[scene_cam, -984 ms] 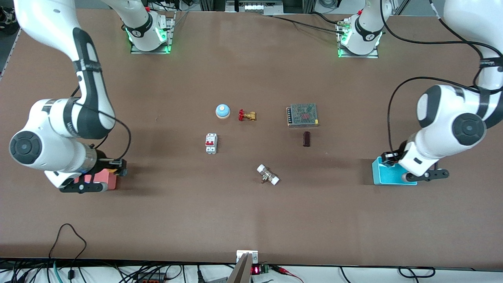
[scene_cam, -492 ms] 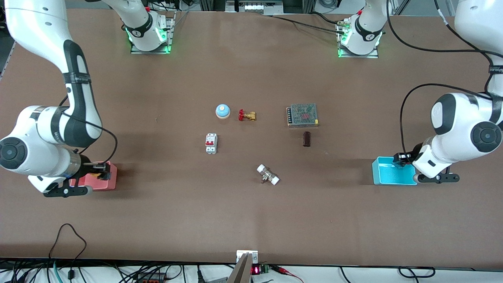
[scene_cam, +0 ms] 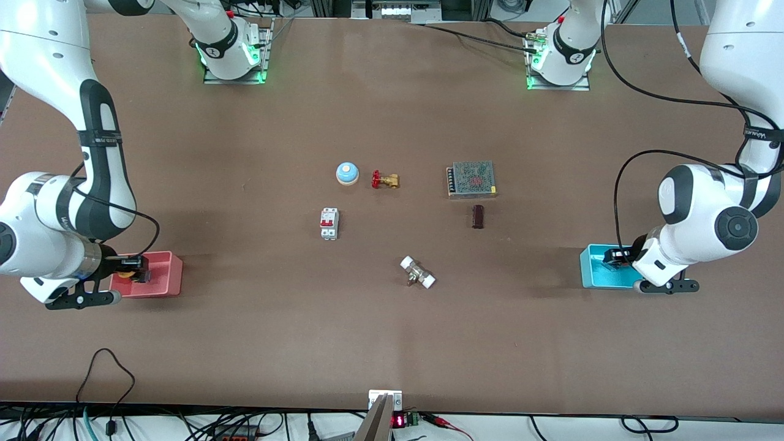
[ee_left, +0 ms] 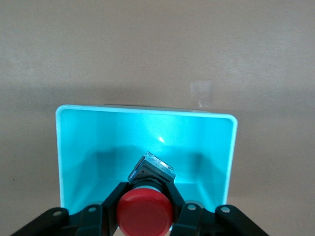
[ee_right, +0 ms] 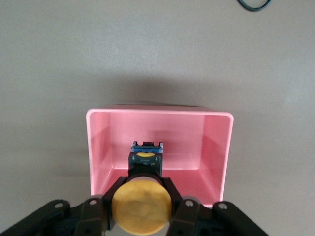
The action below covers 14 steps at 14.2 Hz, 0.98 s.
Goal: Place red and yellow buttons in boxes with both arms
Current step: 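Lower and release the yellow button in the pink box while the left gripper releases red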
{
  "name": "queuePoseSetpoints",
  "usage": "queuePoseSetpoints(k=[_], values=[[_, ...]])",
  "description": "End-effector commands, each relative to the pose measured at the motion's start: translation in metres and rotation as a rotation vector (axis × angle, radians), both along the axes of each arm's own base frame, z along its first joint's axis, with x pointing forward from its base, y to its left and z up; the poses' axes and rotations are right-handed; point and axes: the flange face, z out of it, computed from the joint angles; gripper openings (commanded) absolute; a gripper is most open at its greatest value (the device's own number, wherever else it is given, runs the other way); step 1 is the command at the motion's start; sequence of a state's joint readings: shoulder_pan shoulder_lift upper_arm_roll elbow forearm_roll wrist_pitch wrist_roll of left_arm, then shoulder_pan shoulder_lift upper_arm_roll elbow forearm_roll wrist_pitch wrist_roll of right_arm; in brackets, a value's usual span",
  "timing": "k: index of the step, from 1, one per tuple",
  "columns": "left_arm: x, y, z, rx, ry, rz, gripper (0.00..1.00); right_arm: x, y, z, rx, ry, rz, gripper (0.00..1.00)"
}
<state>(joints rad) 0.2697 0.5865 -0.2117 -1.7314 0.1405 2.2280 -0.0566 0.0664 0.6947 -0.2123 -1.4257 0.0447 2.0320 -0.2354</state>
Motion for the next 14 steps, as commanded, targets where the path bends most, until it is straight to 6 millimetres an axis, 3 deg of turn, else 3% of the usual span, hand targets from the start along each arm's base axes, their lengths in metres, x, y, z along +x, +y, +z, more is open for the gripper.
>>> queuePoseSetpoints(k=[1,2,4,7,8,10,14], values=[[0.002,0.007,-0.004,-0.011,-0.017,-0.01,0.24,0.003,-0.009,-0.009,-0.005,0.011,0.005,0.19],[0.002,0.005,-0.005,-0.011,-0.017,-0.013,0.27,0.002,-0.011,-0.018,-0.006,0.024,0.004,0.19],[0.005,0.002,-0.01,-0.014,-0.03,-0.015,0.52,0.001,-0.012,-0.029,-0.008,0.036,0.005,0.2],[0.011,-0.001,0.006,-0.01,-0.06,-0.012,0.77,0.001,-0.013,-0.038,-0.008,0.042,0.002,0.2],[0.012,-0.001,0.021,-0.005,-0.081,-0.012,0.9,0.001,-0.015,-0.043,-0.01,0.036,0.002,0.2],[0.015,-0.014,0.057,-0.006,-0.127,-0.026,1.0,0.003,-0.017,-0.047,-0.011,0.026,-0.001,0.2],[0.004,-0.016,0.129,0.031,-0.166,-0.03,1.0,0.004,-0.017,-0.056,-0.01,0.017,-0.004,0.21]])
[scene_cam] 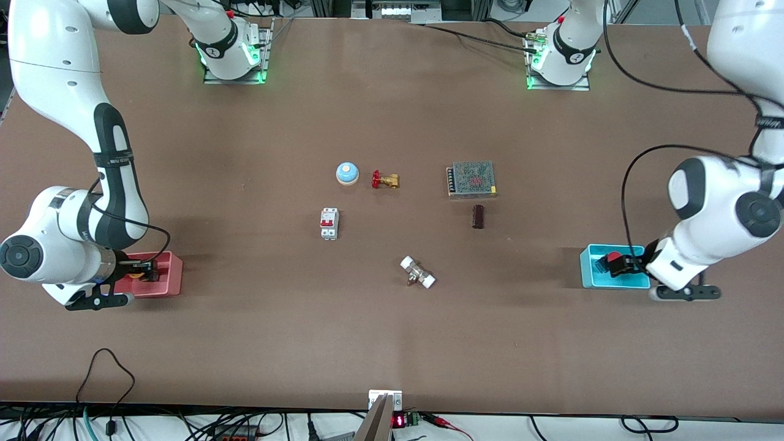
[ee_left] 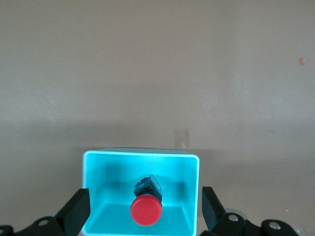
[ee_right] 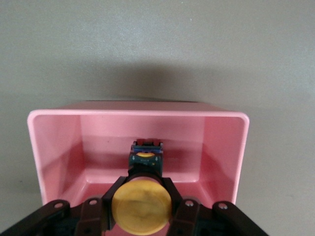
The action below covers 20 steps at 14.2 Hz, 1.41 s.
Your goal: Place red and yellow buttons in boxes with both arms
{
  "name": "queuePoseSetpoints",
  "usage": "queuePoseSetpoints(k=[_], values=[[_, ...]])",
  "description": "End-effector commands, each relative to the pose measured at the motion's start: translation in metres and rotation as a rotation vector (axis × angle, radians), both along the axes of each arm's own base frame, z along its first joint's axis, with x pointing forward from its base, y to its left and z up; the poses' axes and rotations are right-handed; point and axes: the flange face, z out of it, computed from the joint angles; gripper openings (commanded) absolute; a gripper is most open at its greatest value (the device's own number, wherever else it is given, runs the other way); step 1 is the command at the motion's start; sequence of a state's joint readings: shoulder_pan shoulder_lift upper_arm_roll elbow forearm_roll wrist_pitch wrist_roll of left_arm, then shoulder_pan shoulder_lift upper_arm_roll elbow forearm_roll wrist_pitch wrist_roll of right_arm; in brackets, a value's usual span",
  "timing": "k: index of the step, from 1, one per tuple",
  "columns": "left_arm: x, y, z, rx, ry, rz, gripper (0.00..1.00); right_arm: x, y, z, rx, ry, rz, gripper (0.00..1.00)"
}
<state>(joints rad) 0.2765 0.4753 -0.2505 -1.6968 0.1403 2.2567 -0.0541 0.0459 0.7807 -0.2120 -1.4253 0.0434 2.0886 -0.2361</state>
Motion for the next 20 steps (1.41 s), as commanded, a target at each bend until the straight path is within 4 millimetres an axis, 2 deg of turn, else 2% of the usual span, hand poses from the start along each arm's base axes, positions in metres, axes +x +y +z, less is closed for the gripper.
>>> queuePoseSetpoints(k=[1,2,4,7,11,12,14,16,17,19,20], values=[[-0.019,-0.001,0.052,0.027,0.007,-0.003,1.0,0.005,-0.002,-0.002,0.004,-0.013,0.008,0.21],[-0.022,-0.001,0.066,0.034,0.0,-0.001,1.0,0.005,-0.001,-0.003,0.008,-0.012,0.007,0.3],[-0.032,-0.005,0.095,0.049,0.005,-0.004,1.0,0.005,0.0,0.001,0.039,-0.021,-0.023,1.0],[-0.052,-0.006,0.142,0.075,0.013,0.001,1.0,0.007,0.007,0.028,0.052,-0.035,-0.027,1.0],[-0.085,-0.018,0.201,0.045,0.024,0.014,1.0,0.005,0.014,0.094,0.069,-0.075,-0.019,1.0],[-0.093,-0.022,0.213,0.041,0.033,0.013,1.0,0.003,0.013,0.114,0.073,-0.095,-0.021,1.0],[-0.105,-0.041,0.229,0.034,0.04,-0.008,1.0,-0.005,0.024,0.161,0.091,-0.108,-0.01,1.0],[-0.116,-0.043,0.245,0.026,0.036,-0.006,1.0,-0.016,0.039,0.201,0.105,-0.107,0.009,1.0],[-0.12,-0.039,0.251,0.025,0.035,0.004,1.0,-0.022,0.044,0.225,0.111,-0.125,0.016,1.0],[-0.129,-0.036,0.265,0.024,0.019,0.008,1.0,-0.039,0.065,0.271,0.125,-0.133,0.048,1.0],[-0.133,-0.039,0.27,0.024,0.022,0.002,1.0,-0.047,0.073,0.287,0.13,-0.129,0.051,1.0]])
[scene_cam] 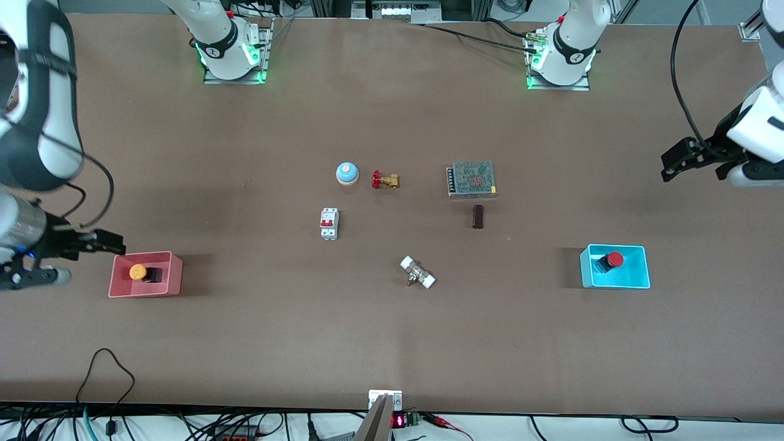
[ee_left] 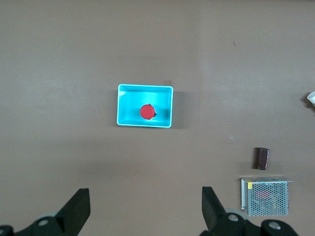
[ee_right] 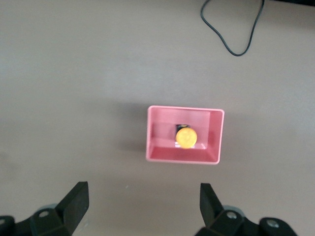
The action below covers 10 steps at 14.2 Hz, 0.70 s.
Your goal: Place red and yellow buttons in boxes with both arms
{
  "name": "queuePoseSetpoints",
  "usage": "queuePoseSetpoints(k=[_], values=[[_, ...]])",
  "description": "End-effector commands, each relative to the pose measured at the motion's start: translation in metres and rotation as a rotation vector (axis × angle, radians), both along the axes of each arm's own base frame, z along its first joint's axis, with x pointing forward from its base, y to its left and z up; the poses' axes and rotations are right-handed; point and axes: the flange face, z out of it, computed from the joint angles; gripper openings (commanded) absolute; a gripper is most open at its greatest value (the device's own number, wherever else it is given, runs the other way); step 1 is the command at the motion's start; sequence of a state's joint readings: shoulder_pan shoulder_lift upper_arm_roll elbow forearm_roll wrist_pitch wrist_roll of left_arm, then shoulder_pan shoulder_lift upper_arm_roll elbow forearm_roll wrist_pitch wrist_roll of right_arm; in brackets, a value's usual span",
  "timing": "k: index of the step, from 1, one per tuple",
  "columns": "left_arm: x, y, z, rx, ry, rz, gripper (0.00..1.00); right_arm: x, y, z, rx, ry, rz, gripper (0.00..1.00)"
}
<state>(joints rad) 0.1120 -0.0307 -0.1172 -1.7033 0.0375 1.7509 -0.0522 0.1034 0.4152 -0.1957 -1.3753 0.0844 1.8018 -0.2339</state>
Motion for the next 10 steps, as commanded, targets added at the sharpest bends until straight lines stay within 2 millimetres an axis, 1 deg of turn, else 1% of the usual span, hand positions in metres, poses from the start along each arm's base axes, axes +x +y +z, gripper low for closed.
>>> queuePoseSetpoints(k=[1,3,4,6,8,9,10], values=[[-0.019,0.001,0.016,-0.015,-0.002,-0.012,1.0,-0.032,0.023,0.051,0.033,0.018,-0.008,1.0],[-0.029,0.005,0.03,-0.017,-0.019,-0.024,1.0,-0.058,0.037,0.087,0.037,0.052,-0.073,1.0],[-0.034,0.013,0.034,-0.02,-0.011,-0.036,1.0,-0.066,0.038,0.093,0.036,0.074,-0.089,1.0],[-0.036,0.016,0.036,-0.036,-0.008,-0.031,1.0,-0.083,0.035,0.102,0.037,0.106,-0.096,1.0],[-0.036,0.015,0.036,-0.036,-0.007,-0.03,1.0,-0.111,0.026,0.101,0.0,0.119,-0.105,1.0],[-0.036,0.012,0.036,-0.037,-0.005,-0.025,1.0,-0.118,0.024,0.099,0.003,0.124,-0.111,1.0],[-0.035,0.011,0.038,-0.037,-0.01,-0.02,1.0,-0.121,0.024,0.1,0.003,0.123,-0.113,1.0]])
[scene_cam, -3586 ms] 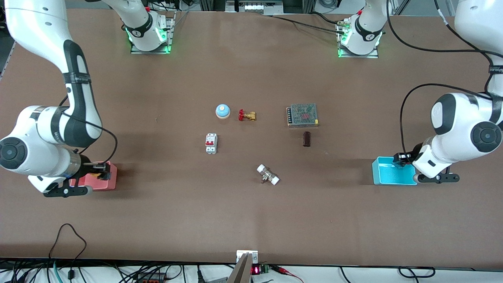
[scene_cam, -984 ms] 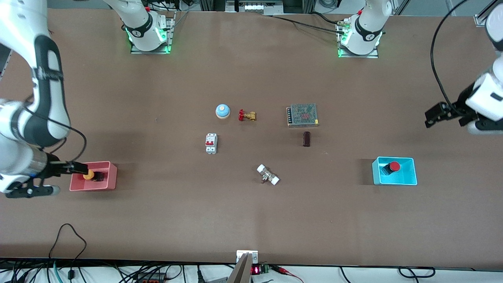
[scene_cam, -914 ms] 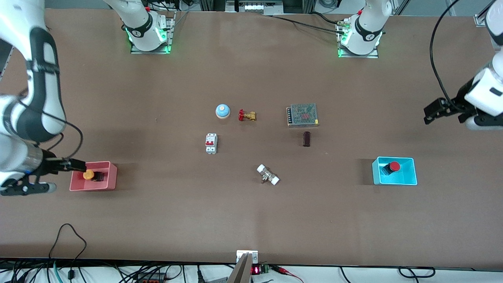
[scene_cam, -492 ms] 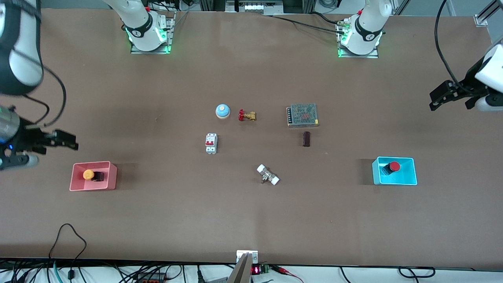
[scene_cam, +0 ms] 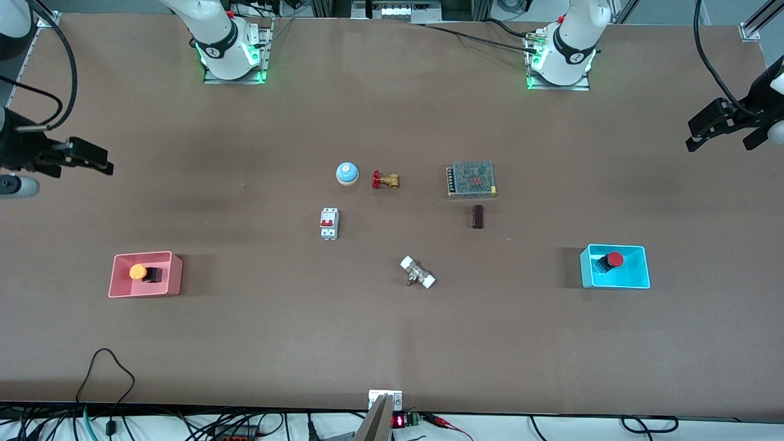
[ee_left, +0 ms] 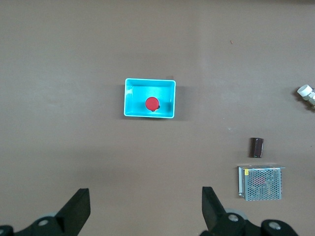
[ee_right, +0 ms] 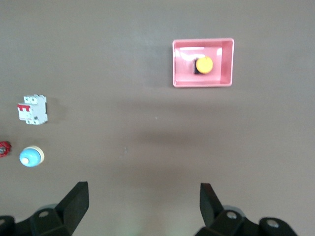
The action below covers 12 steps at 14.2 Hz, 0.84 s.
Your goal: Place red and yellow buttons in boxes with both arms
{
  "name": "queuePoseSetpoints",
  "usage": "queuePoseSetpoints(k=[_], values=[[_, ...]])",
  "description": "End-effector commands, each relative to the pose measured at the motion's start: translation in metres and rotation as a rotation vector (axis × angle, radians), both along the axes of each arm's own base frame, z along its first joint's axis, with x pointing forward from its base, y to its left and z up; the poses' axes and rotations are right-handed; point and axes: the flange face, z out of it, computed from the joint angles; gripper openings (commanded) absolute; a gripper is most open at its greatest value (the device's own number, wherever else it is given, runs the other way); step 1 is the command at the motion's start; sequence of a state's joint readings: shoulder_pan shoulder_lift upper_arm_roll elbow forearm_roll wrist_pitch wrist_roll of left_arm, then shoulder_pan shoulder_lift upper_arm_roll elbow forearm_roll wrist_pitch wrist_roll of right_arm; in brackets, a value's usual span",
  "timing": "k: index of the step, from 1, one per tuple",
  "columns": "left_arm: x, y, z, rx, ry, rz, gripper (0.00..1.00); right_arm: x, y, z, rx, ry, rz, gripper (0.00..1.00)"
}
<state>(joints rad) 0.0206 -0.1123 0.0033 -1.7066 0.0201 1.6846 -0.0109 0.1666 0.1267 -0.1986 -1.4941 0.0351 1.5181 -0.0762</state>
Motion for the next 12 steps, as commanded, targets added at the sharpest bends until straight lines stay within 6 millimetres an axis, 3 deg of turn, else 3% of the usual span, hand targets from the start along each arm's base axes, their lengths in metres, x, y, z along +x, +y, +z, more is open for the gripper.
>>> queuePoseSetpoints(k=[1,7,12], values=[[-0.004,-0.005,0.003,-0.021,-0.002,-0.002,1.0,-0.025,-0.002,0.003,-0.006,-0.004,-0.022,1.0],[-0.005,-0.008,0.004,-0.022,-0.004,-0.001,1.0,-0.035,-0.004,0.018,-0.015,-0.017,-0.041,1.0],[-0.004,-0.01,0.003,-0.021,-0.004,-0.005,1.0,-0.035,-0.006,0.018,-0.015,-0.017,-0.042,1.0]])
